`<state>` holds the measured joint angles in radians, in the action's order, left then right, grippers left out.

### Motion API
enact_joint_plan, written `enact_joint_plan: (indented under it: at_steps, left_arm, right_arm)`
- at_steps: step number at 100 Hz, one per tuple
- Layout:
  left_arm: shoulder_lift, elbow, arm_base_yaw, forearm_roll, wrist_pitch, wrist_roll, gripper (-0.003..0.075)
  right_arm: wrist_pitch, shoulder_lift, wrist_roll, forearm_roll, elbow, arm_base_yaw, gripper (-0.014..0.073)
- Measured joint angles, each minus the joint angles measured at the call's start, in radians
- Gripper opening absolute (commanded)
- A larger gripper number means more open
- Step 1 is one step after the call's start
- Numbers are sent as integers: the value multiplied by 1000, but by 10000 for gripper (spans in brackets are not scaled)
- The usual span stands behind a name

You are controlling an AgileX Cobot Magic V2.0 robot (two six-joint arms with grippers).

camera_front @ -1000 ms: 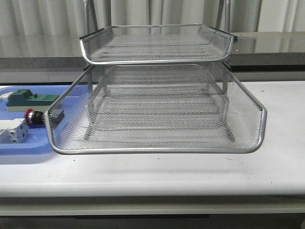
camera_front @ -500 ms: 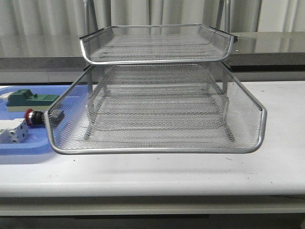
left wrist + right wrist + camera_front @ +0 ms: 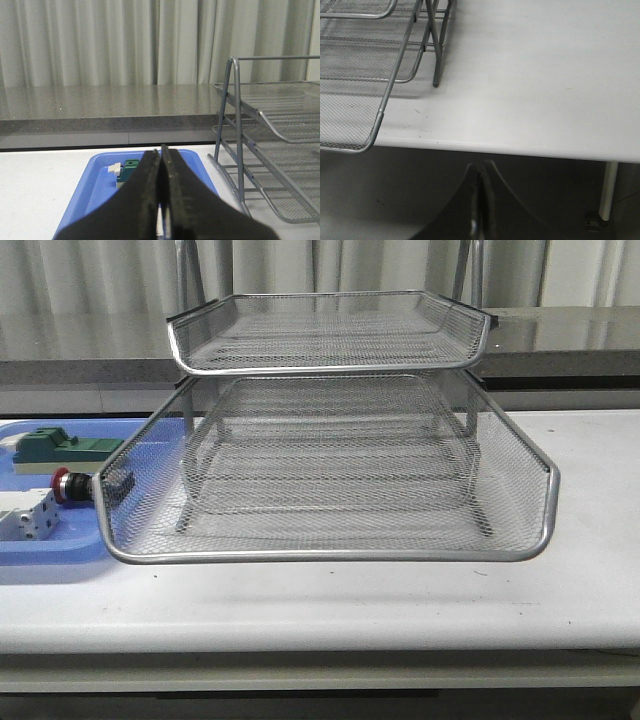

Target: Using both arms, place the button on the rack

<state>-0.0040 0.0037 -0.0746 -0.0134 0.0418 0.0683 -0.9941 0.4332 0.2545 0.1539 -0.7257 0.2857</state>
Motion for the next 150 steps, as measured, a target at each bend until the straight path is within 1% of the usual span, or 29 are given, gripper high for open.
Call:
enact_joint_plan:
  at_steps: [15, 24, 34, 48, 74, 88, 107, 140, 147, 150]
  left_arm:
    - [0, -29, 0, -85, -18, 0, -20]
    - [12, -99, 0, -107, -49, 0, -20]
    - [75, -200, 0, -111, -84, 0, -20]
    - [224, -364, 0, -80, -164, 0, -20]
    - [595, -701, 0, 33, -440, 0, -20]
    - [787, -840, 0, 125, -575, 0, -20]
    - [1019, -985, 0, 161, -719, 0, -20]
    - [1318, -1142, 0, 163, -866, 0, -17]
    - [1360, -1160, 0, 163, -900, -13, 18]
    - [1373, -1164, 0, 163, -910, -29, 55]
  right_arm:
    - [0, 0, 2, 0, 0, 0, -109]
    - [0, 0, 2, 0, 0, 0, -109]
    - [0, 0, 2, 0, 0, 0, -109]
    - [-1, 0, 2, 0, 0, 0, -109]
    - [-1, 0, 2, 0, 0, 0, -109]
    - [-1, 0, 2, 0, 0, 0, -109]
    - [-2, 0, 2, 0, 0, 0, -109]
    - [-2, 0, 2, 0, 0, 0, -109]
    - [-2, 0, 2, 0, 0, 0, -109]
    - [-2, 0, 2, 0, 0, 0, -109]
